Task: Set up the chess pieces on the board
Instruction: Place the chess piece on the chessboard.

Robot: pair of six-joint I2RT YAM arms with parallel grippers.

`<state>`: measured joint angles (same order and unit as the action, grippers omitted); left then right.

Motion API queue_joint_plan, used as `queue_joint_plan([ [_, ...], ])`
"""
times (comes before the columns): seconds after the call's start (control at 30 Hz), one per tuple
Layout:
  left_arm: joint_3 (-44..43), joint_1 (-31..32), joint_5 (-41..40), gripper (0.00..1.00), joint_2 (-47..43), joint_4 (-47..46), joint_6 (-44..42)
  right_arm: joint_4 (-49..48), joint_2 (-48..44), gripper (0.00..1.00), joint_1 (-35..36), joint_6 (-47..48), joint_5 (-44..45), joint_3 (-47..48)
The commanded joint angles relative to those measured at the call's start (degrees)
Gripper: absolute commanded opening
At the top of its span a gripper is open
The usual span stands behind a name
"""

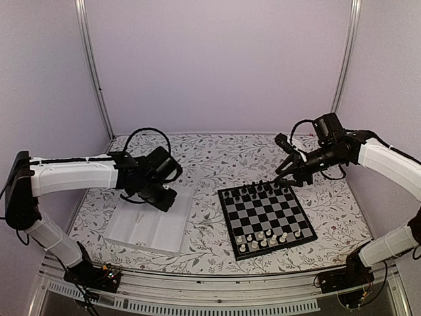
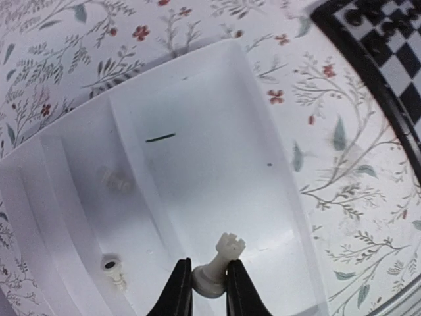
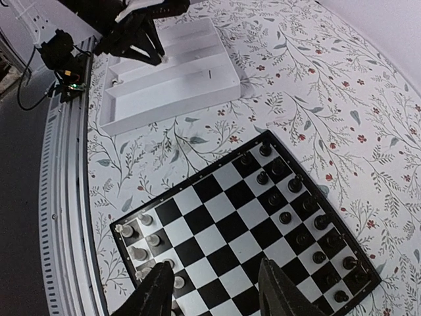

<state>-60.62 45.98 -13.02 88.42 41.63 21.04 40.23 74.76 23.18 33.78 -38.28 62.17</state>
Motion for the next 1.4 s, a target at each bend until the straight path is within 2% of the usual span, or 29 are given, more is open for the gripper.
queue_joint_plan([
  [0.0, -2.3, 8.5, 4.1, 0.13, -1.2, -9.0, -3.9, 0.4, 5.5, 0.46, 1.3, -4.6, -12.7, 6.1],
  [0.23, -8.9, 16.0, 6.6, 0.14, 3.8, -20.2, -3.8, 4.1, 17.2, 0.47, 3.6, -9.7, -20.3, 15.3],
  [0.47, -15.1, 18.8, 6.7, 0.14, 9.0, -24.5, -3.1, 6.9, 26.0, 0.47, 6.2, -12.3, -23.7, 19.6],
  [0.7, -15.8, 19.4, 6.8, 0.14, 9.5, -28.8, -3.3, 5.5, 26.2, 0.46, 8.4, -13.1, -24.9, 18.4],
  [0.93, -17.0, 19.6, 8.0, 0.15, 10.6, -29.0, -3.4, 5.2, 26.9, 0.41, 8.9, -13.7, -26.1, 18.6],
  [1.23, -17.4, 19.9, 7.5, 0.15, 11.1, -29.3, -3.5, 5.9, 27.6, 0.23, 9.2, -13.4, -28.0, 18.4],
  [1.37, -17.4, 19.9, 6.7, 0.15, 11.1, -29.3, -3.5, 6.0, 27.5, 0.22, 9.3, -13.3, -28.1, 18.2],
])
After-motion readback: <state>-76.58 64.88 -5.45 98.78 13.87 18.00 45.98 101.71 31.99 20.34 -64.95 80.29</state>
